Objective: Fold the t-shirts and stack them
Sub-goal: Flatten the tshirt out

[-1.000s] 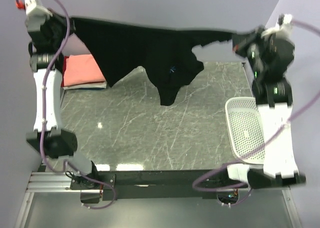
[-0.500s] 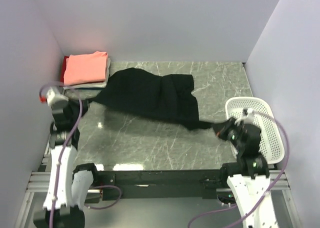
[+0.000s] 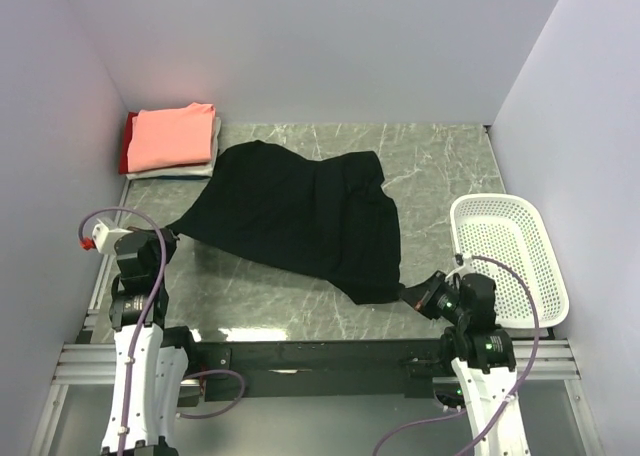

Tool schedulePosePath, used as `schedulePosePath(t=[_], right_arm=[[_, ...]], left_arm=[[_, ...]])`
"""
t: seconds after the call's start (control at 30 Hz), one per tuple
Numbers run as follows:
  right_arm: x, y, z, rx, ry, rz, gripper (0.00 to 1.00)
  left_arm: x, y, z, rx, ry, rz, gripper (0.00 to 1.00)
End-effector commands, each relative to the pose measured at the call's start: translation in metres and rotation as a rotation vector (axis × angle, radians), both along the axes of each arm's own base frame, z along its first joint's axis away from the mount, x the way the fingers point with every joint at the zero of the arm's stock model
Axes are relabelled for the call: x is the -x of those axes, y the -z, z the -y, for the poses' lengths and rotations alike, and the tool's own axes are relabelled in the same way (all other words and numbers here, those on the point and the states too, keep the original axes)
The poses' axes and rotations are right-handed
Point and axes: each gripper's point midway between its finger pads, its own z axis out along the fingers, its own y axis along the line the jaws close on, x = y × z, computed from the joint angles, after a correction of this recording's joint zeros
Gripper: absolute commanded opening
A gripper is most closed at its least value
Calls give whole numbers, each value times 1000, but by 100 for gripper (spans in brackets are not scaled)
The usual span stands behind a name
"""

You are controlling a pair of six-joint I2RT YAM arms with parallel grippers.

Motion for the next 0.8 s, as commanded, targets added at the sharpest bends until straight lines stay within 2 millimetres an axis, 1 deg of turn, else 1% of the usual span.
schedulePosePath(t=[0.0, 0.03, 0.1, 0.13, 0.17, 0.2, 0.23, 0.27, 0.3, 0.33, 0.37, 0.4, 0.47, 0.53, 0.57, 0.6, 0.63, 0.67, 0.73, 0.77], right_arm=[[-9, -3, -5, -17, -27, 25, 0], [-13, -5, -7, -12, -41, 44, 0], [-18, 2, -7, 3, -35, 12, 0], [-19, -3, -18, -10, -69, 28, 0], [-18, 4, -23, -6, -81, -4, 0], [-23, 6, -24, 21, -59, 2, 0], [-16, 0, -44, -12, -113, 6, 0], [-11, 7, -51, -5, -123, -26, 0], [-11, 10, -54, -8, -108, -30, 0], [-13, 10, -57, -29, -93, -17, 0], [-5, 18, -62, -20, -120, -31, 0], [-3, 21, -63, -16, -119, -45, 0], [-1, 24, -64, -10, -113, -47, 0], [-2, 22, -62, 5, -97, -45, 0], [-4, 16, -62, 3, -91, -28, 0], [-9, 9, -57, 16, -61, -1, 0], [-10, 11, -46, 71, -34, -3, 0], [-21, -15, -37, 67, 34, 64, 0], [-27, -31, -26, 62, 78, 106, 0], [-29, -37, -26, 40, 78, 131, 0]], left_arm=[[-6, -10, -8, -4, -39, 53, 0], [-7, -8, -8, -5, -40, 48, 0], [-9, -7, -7, -5, -33, 53, 0], [-9, -5, -7, -2, -32, 49, 0], [-10, -5, -7, -1, -30, 47, 0], [-11, -4, -6, 1, -24, 45, 0], [-12, -4, -6, 1, -23, 46, 0], [-12, -3, -6, -1, -25, 42, 0], [-13, -3, -6, -2, -25, 40, 0], [-13, -2, -6, -4, -24, 36, 0], [-13, -2, -7, -6, -26, 34, 0], [-13, 0, -8, -11, -28, 31, 0], [-13, 2, -7, -8, -26, 32, 0], [-14, 4, -5, -3, -16, 34, 0], [-14, 5, -6, -4, -17, 29, 0], [-15, 4, -6, -7, -16, 30, 0], [-15, 4, -6, -11, -13, 28, 0], [-15, 4, -6, -14, -15, 23, 0], [-15, 0, -6, -22, -9, 26, 0], [-16, 1, -6, -22, -11, 23, 0]])
